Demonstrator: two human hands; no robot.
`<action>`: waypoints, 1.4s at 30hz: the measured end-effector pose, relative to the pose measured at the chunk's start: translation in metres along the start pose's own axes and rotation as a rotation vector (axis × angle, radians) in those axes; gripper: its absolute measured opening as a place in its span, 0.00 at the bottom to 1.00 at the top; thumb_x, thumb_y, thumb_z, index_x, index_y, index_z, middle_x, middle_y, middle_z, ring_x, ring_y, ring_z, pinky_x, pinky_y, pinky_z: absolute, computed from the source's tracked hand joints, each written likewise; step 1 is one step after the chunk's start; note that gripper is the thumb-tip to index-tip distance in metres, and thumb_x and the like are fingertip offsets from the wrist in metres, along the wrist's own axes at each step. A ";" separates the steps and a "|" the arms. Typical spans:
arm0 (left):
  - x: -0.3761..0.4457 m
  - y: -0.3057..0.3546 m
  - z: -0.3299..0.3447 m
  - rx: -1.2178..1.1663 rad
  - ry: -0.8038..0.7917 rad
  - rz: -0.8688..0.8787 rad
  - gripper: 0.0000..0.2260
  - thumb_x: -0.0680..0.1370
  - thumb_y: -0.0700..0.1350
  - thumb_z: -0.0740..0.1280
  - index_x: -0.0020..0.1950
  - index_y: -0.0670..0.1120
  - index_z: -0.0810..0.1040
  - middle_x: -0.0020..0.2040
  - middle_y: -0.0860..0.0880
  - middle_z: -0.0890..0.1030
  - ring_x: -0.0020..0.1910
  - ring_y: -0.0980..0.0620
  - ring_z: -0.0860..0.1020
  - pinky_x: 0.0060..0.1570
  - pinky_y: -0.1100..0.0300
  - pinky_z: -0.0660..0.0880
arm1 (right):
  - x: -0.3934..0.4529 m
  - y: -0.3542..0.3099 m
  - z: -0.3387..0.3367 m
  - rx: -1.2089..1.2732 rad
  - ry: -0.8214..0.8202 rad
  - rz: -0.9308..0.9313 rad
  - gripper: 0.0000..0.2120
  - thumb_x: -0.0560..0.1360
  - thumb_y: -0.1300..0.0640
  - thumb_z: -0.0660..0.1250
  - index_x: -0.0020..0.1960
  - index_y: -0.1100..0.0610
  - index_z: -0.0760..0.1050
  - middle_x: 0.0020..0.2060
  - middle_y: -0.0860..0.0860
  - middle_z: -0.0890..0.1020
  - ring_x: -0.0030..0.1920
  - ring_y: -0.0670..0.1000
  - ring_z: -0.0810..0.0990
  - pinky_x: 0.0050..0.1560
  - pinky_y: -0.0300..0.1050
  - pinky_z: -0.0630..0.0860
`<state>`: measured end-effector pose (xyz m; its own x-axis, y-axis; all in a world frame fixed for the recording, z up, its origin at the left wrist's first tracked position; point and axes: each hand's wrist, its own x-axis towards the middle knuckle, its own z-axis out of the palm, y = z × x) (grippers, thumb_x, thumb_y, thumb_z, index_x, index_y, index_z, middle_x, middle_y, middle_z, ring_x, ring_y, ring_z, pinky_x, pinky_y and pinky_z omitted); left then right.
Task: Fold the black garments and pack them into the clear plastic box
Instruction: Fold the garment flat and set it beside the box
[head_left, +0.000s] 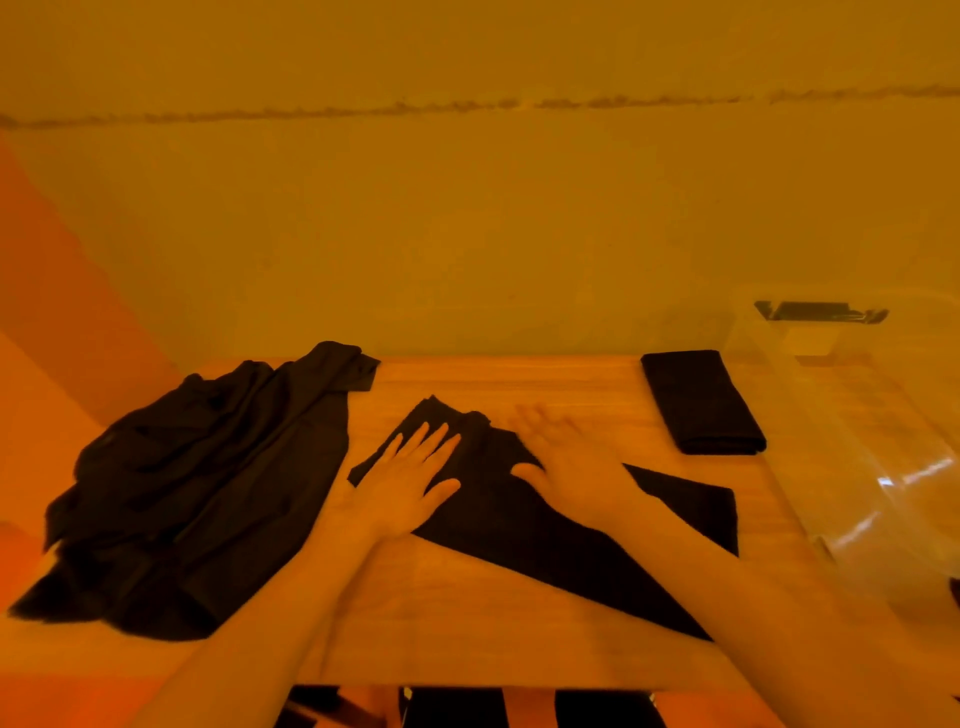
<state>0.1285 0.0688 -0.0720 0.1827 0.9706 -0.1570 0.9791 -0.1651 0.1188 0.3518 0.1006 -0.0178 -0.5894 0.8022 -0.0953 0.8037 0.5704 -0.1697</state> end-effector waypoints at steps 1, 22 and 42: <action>0.001 -0.003 0.000 -0.005 0.015 -0.017 0.53 0.56 0.74 0.20 0.77 0.53 0.44 0.78 0.52 0.44 0.76 0.52 0.41 0.72 0.56 0.39 | 0.008 0.001 0.006 -0.020 -0.052 -0.047 0.30 0.80 0.45 0.51 0.76 0.53 0.44 0.76 0.50 0.47 0.76 0.50 0.44 0.74 0.49 0.45; 0.058 0.014 -0.001 -0.087 0.056 -0.386 0.29 0.79 0.63 0.43 0.77 0.52 0.45 0.78 0.46 0.44 0.76 0.45 0.41 0.72 0.43 0.40 | -0.048 0.081 0.039 -0.038 -0.026 0.175 0.38 0.67 0.28 0.25 0.72 0.46 0.36 0.72 0.41 0.41 0.72 0.40 0.39 0.71 0.42 0.39; 0.066 0.056 -0.011 -0.023 0.065 -0.384 0.29 0.80 0.60 0.45 0.77 0.48 0.46 0.78 0.44 0.45 0.76 0.44 0.41 0.73 0.43 0.43 | -0.115 0.111 0.037 0.186 -0.048 0.197 0.30 0.76 0.35 0.40 0.73 0.47 0.40 0.73 0.41 0.44 0.73 0.40 0.43 0.72 0.39 0.42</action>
<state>0.1949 0.1254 -0.0643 -0.2036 0.9701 -0.1324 0.9727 0.2158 0.0856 0.5055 0.0655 -0.0616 -0.4300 0.8826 -0.1898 0.8769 0.3583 -0.3203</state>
